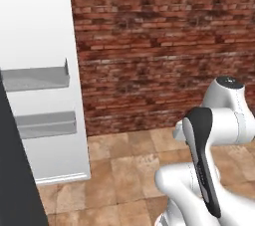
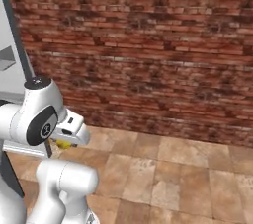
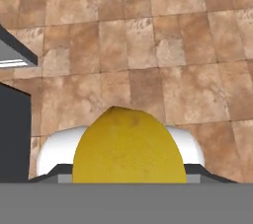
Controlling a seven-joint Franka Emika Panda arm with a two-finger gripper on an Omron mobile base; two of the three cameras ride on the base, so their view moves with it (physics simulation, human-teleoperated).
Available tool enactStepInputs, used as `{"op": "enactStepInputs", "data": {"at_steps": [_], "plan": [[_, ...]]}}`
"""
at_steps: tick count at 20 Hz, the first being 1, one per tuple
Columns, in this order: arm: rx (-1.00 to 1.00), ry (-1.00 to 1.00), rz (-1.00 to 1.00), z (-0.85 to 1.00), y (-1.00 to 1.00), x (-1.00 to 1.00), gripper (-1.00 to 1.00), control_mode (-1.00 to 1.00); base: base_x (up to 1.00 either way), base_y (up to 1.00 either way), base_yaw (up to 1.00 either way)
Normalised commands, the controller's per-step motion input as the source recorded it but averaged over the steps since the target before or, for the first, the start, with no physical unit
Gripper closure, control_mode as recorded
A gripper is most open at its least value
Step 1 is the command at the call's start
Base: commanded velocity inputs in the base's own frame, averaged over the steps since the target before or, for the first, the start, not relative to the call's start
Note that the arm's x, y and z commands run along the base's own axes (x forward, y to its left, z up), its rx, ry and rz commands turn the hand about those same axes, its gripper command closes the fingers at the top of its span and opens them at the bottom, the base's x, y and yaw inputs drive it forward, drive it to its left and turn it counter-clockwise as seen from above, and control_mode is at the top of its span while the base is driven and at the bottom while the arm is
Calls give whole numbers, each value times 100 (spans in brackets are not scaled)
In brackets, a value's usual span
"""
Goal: Gather the lemon wedge and lemon from the fridge and place them on a tray on the dining counter. Then gather the fishs from the fridge and place them on the other tray.
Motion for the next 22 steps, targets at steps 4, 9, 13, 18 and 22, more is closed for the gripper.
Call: {"op": "enactStepInputs", "data": {"at_steps": [4, 9, 13, 18, 22], "plan": [[0, 0, 0, 0, 0, 0, 100, 100, -9, -79, -31], [0, 0, 0, 0, 0, 0, 100, 100, -3, -77, -27], [0, 0, 0, 0, 0, 0, 100, 100, 0, -63, -35], [0, 0, 0, 0, 0, 0, 100, 100, 0, -41, -44], [0, 0, 0, 0, 0, 0, 100, 100, 0, -17, -53]]}}
